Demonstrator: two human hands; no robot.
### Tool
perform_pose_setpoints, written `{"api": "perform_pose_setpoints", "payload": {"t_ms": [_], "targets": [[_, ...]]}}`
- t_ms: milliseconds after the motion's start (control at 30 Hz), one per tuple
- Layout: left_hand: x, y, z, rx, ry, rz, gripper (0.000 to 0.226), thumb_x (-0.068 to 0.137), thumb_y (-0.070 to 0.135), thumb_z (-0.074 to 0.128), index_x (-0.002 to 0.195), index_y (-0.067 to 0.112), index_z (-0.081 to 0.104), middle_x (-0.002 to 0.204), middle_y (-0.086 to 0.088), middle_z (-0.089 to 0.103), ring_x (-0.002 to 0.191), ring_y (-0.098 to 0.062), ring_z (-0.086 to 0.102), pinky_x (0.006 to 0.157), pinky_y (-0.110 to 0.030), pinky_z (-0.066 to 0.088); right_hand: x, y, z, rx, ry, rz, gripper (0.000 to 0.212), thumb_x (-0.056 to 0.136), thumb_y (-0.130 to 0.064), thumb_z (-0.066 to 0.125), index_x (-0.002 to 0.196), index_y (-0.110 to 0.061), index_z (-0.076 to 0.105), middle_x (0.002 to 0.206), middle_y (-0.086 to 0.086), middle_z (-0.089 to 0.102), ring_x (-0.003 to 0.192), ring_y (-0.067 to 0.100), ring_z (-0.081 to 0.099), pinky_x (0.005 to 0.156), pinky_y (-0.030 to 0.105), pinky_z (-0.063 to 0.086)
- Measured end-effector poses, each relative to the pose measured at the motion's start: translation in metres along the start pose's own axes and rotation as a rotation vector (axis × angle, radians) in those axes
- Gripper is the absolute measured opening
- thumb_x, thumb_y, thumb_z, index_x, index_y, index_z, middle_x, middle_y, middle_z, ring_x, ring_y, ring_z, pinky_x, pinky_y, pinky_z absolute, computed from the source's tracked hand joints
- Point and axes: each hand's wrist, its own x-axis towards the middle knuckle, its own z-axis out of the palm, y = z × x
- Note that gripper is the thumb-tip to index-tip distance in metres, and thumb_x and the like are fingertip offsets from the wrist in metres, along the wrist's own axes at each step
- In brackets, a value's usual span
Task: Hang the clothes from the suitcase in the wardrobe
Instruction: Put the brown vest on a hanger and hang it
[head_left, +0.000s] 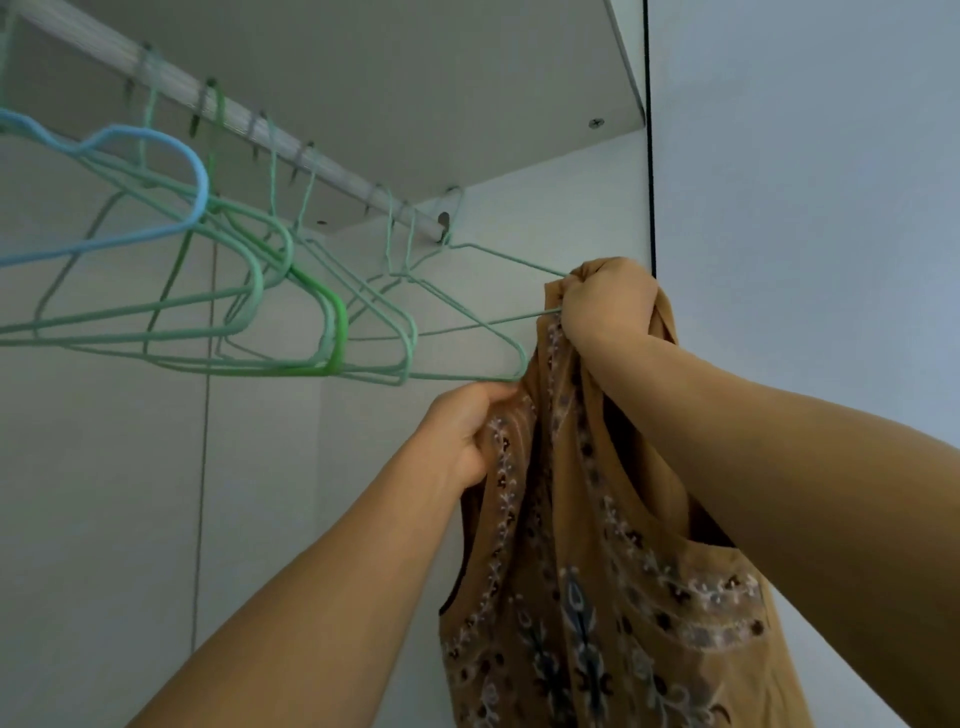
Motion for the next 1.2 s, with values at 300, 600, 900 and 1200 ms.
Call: {"api": "perform_pose_setpoints", "payload": {"t_ms": [300, 600, 900, 1200], "targets": [[-0.006, -0.013, -0.002, -0.012, 0.070, 0.075, 0.038, 0.090, -0.013, 0.042, 0.119, 0.005, 0.059, 0.089, -0.016, 0.062, 0.071, -0.024, 0.061, 0.058, -0.030, 0.054, -0.019, 0.051, -0.023, 0.105, 0.072, 0.186, 0.023, 0.097, -0.021, 0.051, 0.101, -0.011, 0.073, 0.090, 0.003, 0.067, 0.080, 0.016, 0.058, 0.077, 0.024, 0.045], [-0.046, -0.052, 0.002, -0.085, 0.016, -0.101, 0.049, 0.089, 0.037, 0.065, 0.118, -0.001, 0.058, 0.071, -0.011, 0.071, 0.057, -0.020, 0.070, 0.051, -0.027, 0.054, -0.089, 0.138, -0.128, 0.341, 0.080, 0.378, 0.018, 0.085, -0.026, 0.067, 0.068, -0.024, 0.073, 0.076, 0.001, 0.074, 0.079, 0.019, 0.070, 0.084, 0.043, 0.057], [-0.091, -0.128, 0.094, -0.004, -0.032, -0.135, 0.026, 0.093, 0.032, 0.059, 0.094, 0.007, 0.064, 0.077, -0.010, 0.065, 0.062, -0.018, 0.065, 0.055, -0.029, 0.059, -0.160, 0.191, -0.253, 0.500, 0.005, 0.553, 0.014, 0.090, -0.013, 0.064, 0.087, -0.002, 0.072, 0.072, 0.018, 0.072, 0.061, 0.023, 0.069, 0.064, 0.032, 0.060], [-0.128, -0.167, 0.136, -0.067, 0.153, 0.038, 0.016, 0.098, 0.009, 0.053, 0.082, 0.014, 0.056, 0.078, -0.006, 0.058, 0.065, -0.015, 0.060, 0.065, -0.034, 0.055, -0.195, 0.227, -0.374, 0.557, -0.144, 0.860, 0.036, 0.069, -0.016, 0.074, 0.104, -0.007, 0.070, 0.084, 0.009, 0.073, 0.074, 0.020, 0.069, 0.058, 0.025, 0.056]]}}
